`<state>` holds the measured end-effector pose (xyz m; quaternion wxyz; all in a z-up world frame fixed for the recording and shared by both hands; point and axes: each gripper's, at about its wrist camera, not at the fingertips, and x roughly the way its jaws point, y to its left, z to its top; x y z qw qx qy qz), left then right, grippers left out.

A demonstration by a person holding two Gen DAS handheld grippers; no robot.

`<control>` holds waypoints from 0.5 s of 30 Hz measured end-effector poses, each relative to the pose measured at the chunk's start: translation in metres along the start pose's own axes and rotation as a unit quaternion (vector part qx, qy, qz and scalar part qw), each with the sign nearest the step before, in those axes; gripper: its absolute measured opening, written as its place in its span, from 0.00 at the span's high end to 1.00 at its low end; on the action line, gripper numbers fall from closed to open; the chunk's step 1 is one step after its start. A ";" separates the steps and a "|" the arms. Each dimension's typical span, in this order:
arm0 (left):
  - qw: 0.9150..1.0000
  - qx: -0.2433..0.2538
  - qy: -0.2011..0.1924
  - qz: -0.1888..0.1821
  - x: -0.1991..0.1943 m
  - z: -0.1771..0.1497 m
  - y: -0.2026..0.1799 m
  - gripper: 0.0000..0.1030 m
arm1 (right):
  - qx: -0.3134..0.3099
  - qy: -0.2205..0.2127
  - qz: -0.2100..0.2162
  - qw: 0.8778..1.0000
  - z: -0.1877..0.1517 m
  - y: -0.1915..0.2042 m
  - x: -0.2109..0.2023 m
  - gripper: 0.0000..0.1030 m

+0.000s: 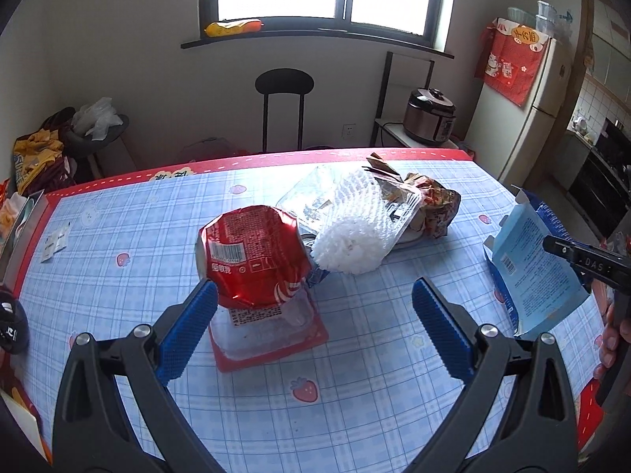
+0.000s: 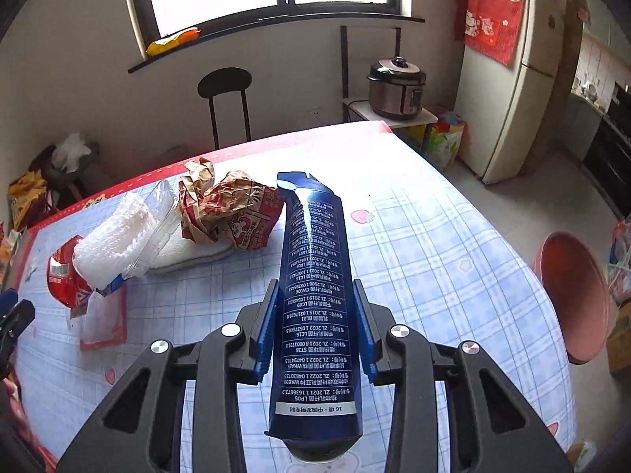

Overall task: Collect trash
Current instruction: 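Lift the blue box with the right gripper while the left gripper grasps the white foam sleeve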

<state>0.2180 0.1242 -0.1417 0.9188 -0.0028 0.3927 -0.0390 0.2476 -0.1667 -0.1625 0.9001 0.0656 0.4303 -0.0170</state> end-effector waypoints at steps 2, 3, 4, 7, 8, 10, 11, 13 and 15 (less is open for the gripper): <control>1.000 0.009 0.006 -0.006 0.005 0.004 -0.006 0.06 | 0.007 0.008 0.011 1.000 -0.006 -0.008 -0.001 0.66; 1.000 0.007 0.010 -0.011 0.008 0.006 -0.006 0.06 | 0.008 0.012 0.017 1.000 -0.008 -0.011 -0.002 0.66; 1.000 0.002 0.016 -0.015 0.012 0.009 -0.006 0.06 | 0.007 0.014 0.021 1.000 -0.009 -0.012 -0.002 0.66; 0.999 -0.014 0.029 -0.026 0.022 0.018 -0.004 0.07 | -0.004 0.013 0.026 1.000 -0.012 -0.013 -0.004 0.66; 0.999 -0.016 0.029 -0.032 0.025 0.022 -0.005 0.07 | -0.007 0.013 0.027 1.000 -0.012 -0.013 -0.005 0.66; 0.999 -0.005 0.030 -0.040 0.029 0.029 -0.010 0.09 | -0.011 0.011 0.030 0.999 -0.014 -0.012 -0.006 0.66; 0.999 0.006 0.032 -0.039 0.033 0.033 -0.014 0.09 | -0.012 0.010 0.032 0.999 -0.014 -0.013 -0.006 0.66; 0.998 0.031 0.040 -0.032 0.043 0.039 -0.025 0.11 | -0.010 0.010 0.035 0.999 -0.014 -0.016 -0.007 0.66; 0.997 0.064 0.050 -0.017 0.057 0.043 -0.037 0.17 | -0.007 0.011 0.039 0.999 -0.013 -0.018 -0.007 0.66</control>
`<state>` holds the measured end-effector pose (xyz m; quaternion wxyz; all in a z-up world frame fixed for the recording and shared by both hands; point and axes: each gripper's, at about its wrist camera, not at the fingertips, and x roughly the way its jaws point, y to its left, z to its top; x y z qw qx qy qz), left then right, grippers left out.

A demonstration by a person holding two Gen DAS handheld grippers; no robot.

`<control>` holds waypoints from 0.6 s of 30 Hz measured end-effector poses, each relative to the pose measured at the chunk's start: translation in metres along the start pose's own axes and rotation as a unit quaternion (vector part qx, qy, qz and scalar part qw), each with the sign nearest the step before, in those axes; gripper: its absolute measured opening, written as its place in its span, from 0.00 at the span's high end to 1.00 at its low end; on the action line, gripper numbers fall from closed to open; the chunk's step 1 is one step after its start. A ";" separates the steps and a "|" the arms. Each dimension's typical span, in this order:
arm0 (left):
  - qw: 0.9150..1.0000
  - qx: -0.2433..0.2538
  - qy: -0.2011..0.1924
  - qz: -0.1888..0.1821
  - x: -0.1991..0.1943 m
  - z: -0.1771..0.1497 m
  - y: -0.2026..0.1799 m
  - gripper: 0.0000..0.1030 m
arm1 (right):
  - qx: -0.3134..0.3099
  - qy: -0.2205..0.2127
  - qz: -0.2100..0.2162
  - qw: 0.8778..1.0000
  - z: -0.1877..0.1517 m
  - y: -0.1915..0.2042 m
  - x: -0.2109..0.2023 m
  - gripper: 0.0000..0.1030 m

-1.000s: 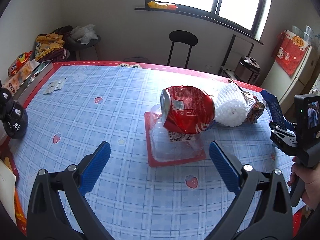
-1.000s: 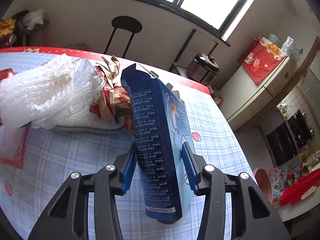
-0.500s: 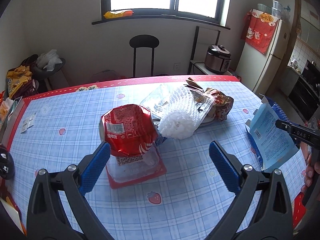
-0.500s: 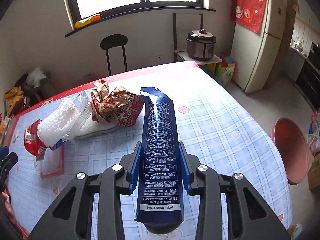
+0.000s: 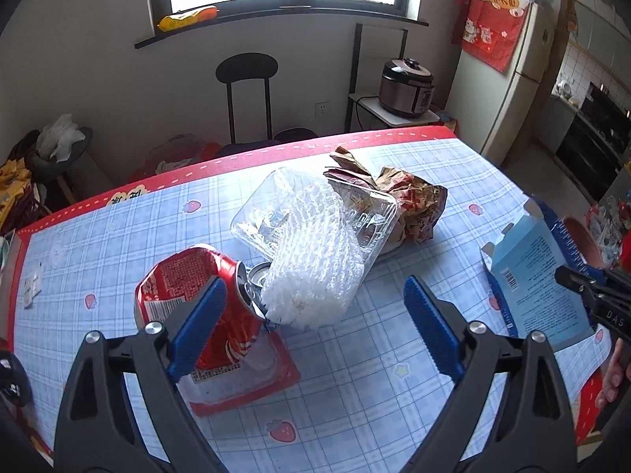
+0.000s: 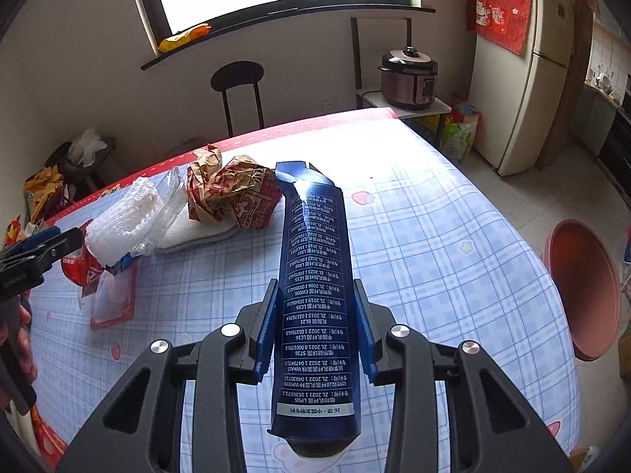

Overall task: Collect trash
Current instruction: 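Lift the blue box with the right gripper while the left gripper grasps the white foam sleeve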

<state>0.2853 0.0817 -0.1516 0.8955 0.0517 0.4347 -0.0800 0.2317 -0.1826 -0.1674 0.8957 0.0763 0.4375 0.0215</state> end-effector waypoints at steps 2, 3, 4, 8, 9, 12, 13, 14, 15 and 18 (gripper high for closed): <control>0.999 0.029 0.018 0.016 0.014 0.004 -0.007 0.20 | 0.003 0.001 0.003 1.000 0.000 -0.001 0.000 0.66; 0.999 0.039 0.024 0.019 0.019 0.006 -0.009 0.21 | 0.003 0.001 0.005 1.000 0.000 -0.002 0.000 0.66; 0.998 0.046 0.028 0.020 0.024 0.007 -0.010 0.21 | 0.003 0.000 0.006 1.000 -0.001 -0.003 0.000 0.66; 0.997 0.058 0.048 0.032 0.040 0.010 -0.011 0.40 | 0.009 0.001 0.012 1.000 -0.001 -0.006 -0.001 0.66; 0.996 0.054 0.056 0.030 0.043 0.010 -0.008 0.48 | 0.011 0.002 0.014 1.000 -0.001 -0.007 -0.001 0.66; 0.998 0.018 0.067 0.004 0.045 0.008 0.000 0.60 | 0.020 0.006 0.020 1.000 -0.001 -0.010 -0.002 0.66; 0.998 0.006 0.064 0.000 0.041 0.008 0.001 0.63 | 0.025 0.006 0.023 0.999 -0.001 -0.012 -0.002 0.66; 0.998 -0.005 0.059 -0.004 0.037 0.008 0.004 0.64 | 0.029 0.005 0.025 0.999 -0.001 -0.014 -0.003 0.66; 0.998 -0.013 0.054 -0.006 0.032 0.008 0.004 0.65 | 0.033 0.004 0.027 0.999 -0.001 -0.015 -0.004 0.66; 0.999 -0.027 0.037 -0.016 0.015 0.007 0.005 0.66 | 0.041 -0.002 0.033 0.999 0.000 -0.020 -0.010 0.66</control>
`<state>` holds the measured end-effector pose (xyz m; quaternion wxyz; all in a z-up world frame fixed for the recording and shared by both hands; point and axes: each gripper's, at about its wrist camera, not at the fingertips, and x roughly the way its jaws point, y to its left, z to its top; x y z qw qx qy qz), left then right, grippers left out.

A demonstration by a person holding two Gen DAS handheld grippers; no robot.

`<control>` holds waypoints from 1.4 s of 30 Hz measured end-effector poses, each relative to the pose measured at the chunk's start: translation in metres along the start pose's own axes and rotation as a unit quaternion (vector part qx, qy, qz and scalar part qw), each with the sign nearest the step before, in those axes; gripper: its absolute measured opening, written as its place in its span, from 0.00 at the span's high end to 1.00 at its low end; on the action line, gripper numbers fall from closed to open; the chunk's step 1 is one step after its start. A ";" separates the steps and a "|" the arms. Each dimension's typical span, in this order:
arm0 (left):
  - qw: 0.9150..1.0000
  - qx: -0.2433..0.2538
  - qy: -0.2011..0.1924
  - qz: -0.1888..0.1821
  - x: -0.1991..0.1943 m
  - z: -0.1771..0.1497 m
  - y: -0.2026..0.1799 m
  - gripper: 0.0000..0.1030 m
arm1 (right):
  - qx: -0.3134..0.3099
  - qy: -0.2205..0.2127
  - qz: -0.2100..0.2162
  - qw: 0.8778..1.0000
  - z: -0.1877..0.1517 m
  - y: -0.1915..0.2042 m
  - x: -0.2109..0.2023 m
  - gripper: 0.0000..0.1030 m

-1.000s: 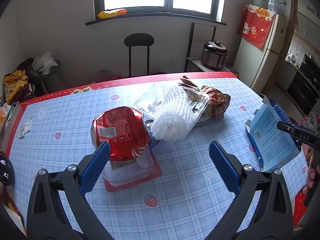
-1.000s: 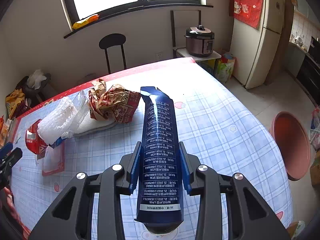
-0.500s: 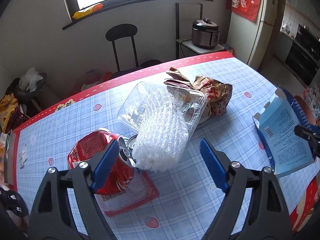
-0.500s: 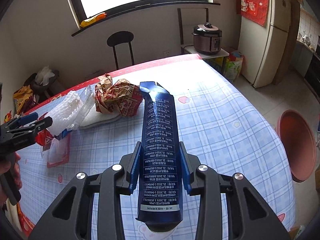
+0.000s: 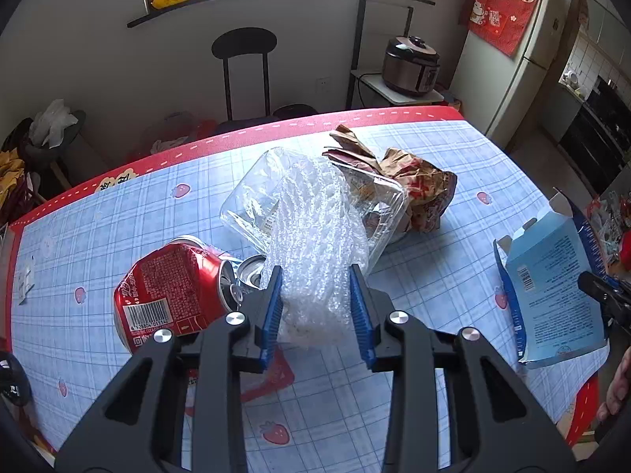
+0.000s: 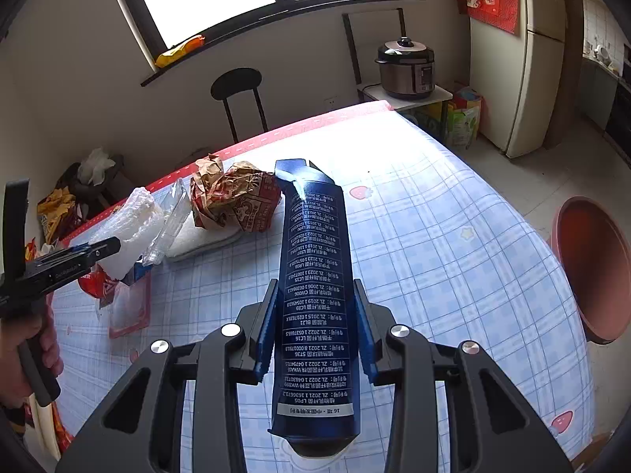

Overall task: Collect trash
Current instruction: 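Lift the blue box with the right gripper while the left gripper grasps the white foam sleeve, then carry the blue box over the bin and open the right gripper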

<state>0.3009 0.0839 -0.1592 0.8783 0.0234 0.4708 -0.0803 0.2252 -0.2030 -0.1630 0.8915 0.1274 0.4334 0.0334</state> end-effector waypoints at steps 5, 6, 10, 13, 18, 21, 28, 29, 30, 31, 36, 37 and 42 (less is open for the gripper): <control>0.999 -0.006 -0.032 -0.020 -0.034 -0.002 -0.012 0.67 | 0.016 -0.014 0.008 1.000 0.006 -0.009 -0.012 0.66; 0.999 -0.006 -0.039 -0.025 -0.041 -0.002 -0.017 0.67 | 0.019 -0.017 0.011 1.000 0.007 -0.012 -0.015 0.66; 0.997 0.002 -0.062 -0.037 -0.062 -0.003 -0.041 0.66 | 0.028 -0.034 0.011 0.999 0.013 -0.026 -0.029 0.66; 0.996 0.009 -0.075 -0.046 -0.073 -0.003 -0.063 0.66 | 0.037 -0.046 0.005 0.998 0.016 -0.044 -0.039 0.66; 0.993 0.017 -0.088 -0.072 -0.085 -0.003 -0.106 0.66 | 0.055 -0.064 -0.023 0.996 0.021 -0.089 -0.059 0.66; 0.991 0.021 -0.092 -0.093 -0.089 0.000 -0.135 0.66 | 0.062 -0.079 -0.052 0.994 0.025 -0.127 -0.078 0.66; 0.987 0.035 -0.100 -0.125 -0.092 0.008 -0.199 0.66 | 0.085 -0.103 -0.137 0.981 0.033 -0.233 -0.112 0.66; 0.986 0.036 -0.100 -0.128 -0.092 0.009 -0.207 0.66 | 0.085 -0.105 -0.148 0.980 0.033 -0.247 -0.114 0.66; 0.986 0.036 -0.100 -0.130 -0.091 0.010 -0.215 0.66 | 0.084 -0.107 -0.161 0.978 0.034 -0.262 -0.115 0.66; 0.986 0.037 -0.100 -0.132 -0.092 0.010 -0.222 0.66 | 0.084 -0.106 -0.174 0.975 0.035 -0.277 -0.115 0.66; 0.985 0.036 -0.101 -0.132 -0.093 0.013 -0.251 0.66 | 0.110 -0.094 -0.198 0.969 0.040 -0.341 -0.105 0.66; 0.986 0.036 -0.102 -0.130 -0.094 0.013 -0.256 0.66 | 0.118 -0.091 -0.197 0.969 0.041 -0.352 -0.102 0.66; 0.986 0.037 -0.103 -0.124 -0.095 0.017 -0.275 0.66 | 0.136 -0.080 -0.191 0.969 0.045 -0.380 -0.091 0.66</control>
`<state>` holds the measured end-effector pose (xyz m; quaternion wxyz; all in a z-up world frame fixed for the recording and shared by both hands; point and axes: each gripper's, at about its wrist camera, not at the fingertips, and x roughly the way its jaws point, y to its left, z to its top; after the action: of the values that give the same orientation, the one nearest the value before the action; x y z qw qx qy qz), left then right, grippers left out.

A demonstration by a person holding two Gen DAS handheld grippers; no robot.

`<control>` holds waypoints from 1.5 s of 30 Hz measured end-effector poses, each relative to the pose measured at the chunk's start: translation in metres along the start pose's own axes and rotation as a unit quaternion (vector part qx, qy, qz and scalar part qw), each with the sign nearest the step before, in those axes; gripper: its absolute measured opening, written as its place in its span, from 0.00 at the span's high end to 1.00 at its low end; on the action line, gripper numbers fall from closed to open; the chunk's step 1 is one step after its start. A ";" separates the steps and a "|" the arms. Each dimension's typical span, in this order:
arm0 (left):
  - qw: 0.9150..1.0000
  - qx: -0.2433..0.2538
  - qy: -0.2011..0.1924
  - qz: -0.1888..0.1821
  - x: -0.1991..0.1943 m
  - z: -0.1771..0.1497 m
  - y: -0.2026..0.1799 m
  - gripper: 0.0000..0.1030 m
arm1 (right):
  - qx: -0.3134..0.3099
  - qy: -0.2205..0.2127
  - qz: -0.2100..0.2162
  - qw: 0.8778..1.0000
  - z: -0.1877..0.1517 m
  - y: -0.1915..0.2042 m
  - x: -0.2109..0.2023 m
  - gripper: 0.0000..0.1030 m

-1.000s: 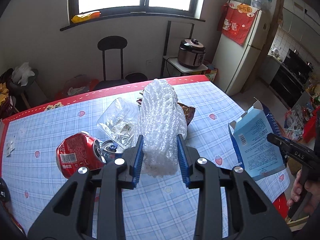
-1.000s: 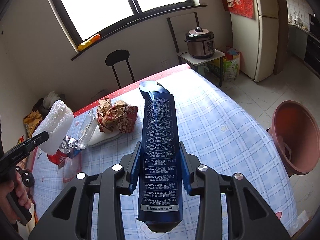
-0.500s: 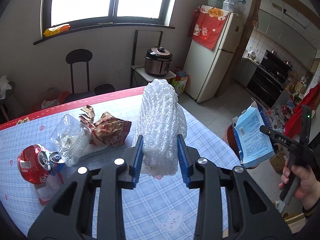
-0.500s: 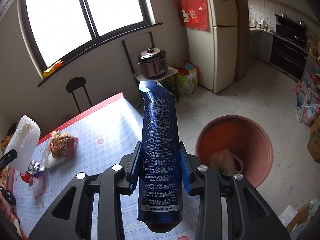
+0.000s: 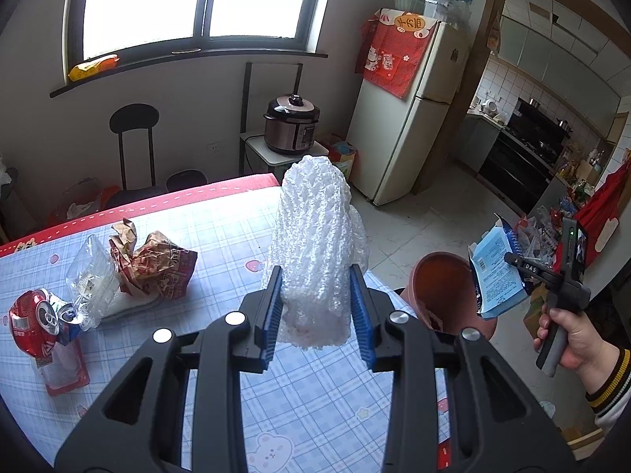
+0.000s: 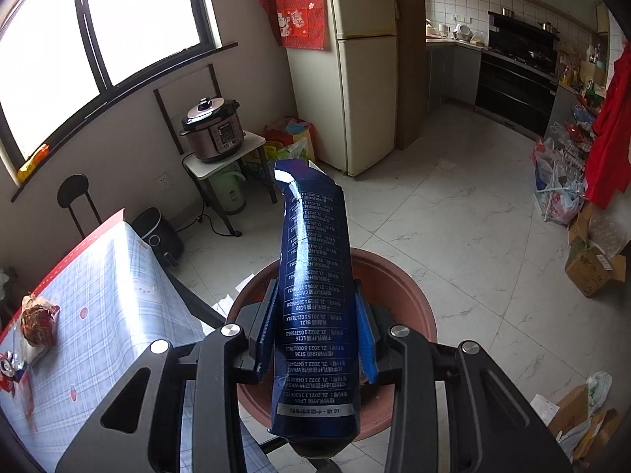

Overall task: Collect trash
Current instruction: 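Carry the blue box over the bin and open the right gripper, then lower the white foam sleeve into the bin and open the left gripper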

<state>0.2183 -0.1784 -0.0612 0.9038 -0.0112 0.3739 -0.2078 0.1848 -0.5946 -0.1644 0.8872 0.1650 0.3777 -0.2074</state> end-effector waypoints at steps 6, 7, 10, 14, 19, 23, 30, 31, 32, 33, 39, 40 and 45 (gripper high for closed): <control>1.000 -0.001 -0.004 0.006 0.001 0.003 -0.016 0.66 | 0.001 0.006 0.001 1.000 0.006 -0.013 0.007 0.66; 1.000 -0.001 -0.004 0.005 0.001 0.003 -0.017 0.66 | 0.001 0.007 0.002 1.000 0.007 -0.015 0.008 0.66; 1.000 -0.001 -0.006 0.005 0.002 0.004 -0.022 0.66 | 0.000 0.010 0.003 1.000 0.008 -0.017 0.006 0.66; 1.000 0.003 -0.006 0.002 0.005 0.004 -0.025 0.66 | -0.005 0.019 0.023 1.000 0.009 -0.018 0.002 0.65; 1.000 0.009 -0.006 -0.008 0.008 0.005 -0.033 0.66 | -0.028 -0.002 0.026 0.999 0.014 -0.013 -0.019 0.31; 0.999 0.021 -0.006 -0.024 0.014 0.007 -0.051 0.66 | -0.055 -0.016 0.025 0.998 0.015 -0.013 -0.044 0.08; 0.997 0.047 0.003 -0.065 0.039 0.008 -0.098 0.66 | -0.050 -0.018 0.031 0.998 0.017 -0.030 -0.084 0.05; 0.996 0.051 0.005 -0.072 0.044 0.009 -0.107 0.66 | -0.045 -0.017 0.032 0.998 0.017 -0.035 -0.088 0.05; 0.995 0.055 0.008 -0.080 0.049 0.009 -0.116 0.66 | -0.038 -0.017 0.034 0.999 0.016 -0.041 -0.092 0.05; 0.994 0.058 0.010 -0.087 0.056 0.009 -0.125 0.66 | -0.032 -0.019 0.036 0.999 0.015 -0.047 -0.097 0.05; 0.988 0.077 0.028 -0.129 0.096 0.006 -0.184 0.66 | -0.013 -0.029 0.023 0.999 0.011 -0.081 -0.117 0.05; 0.987 0.079 0.031 -0.133 0.103 0.006 -0.193 0.66 | -0.011 -0.029 0.019 0.999 0.010 -0.087 -0.120 0.05; 0.984 0.077 0.048 -0.155 0.140 0.006 -0.233 0.65 | 0.002 -0.031 0.001 1.000 0.005 -0.119 -0.129 0.05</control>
<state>0.2255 -0.4455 -0.1104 0.8399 0.0103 0.3932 -0.3739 0.0482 -0.6675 -0.0813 0.8985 0.1609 0.3491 -0.2122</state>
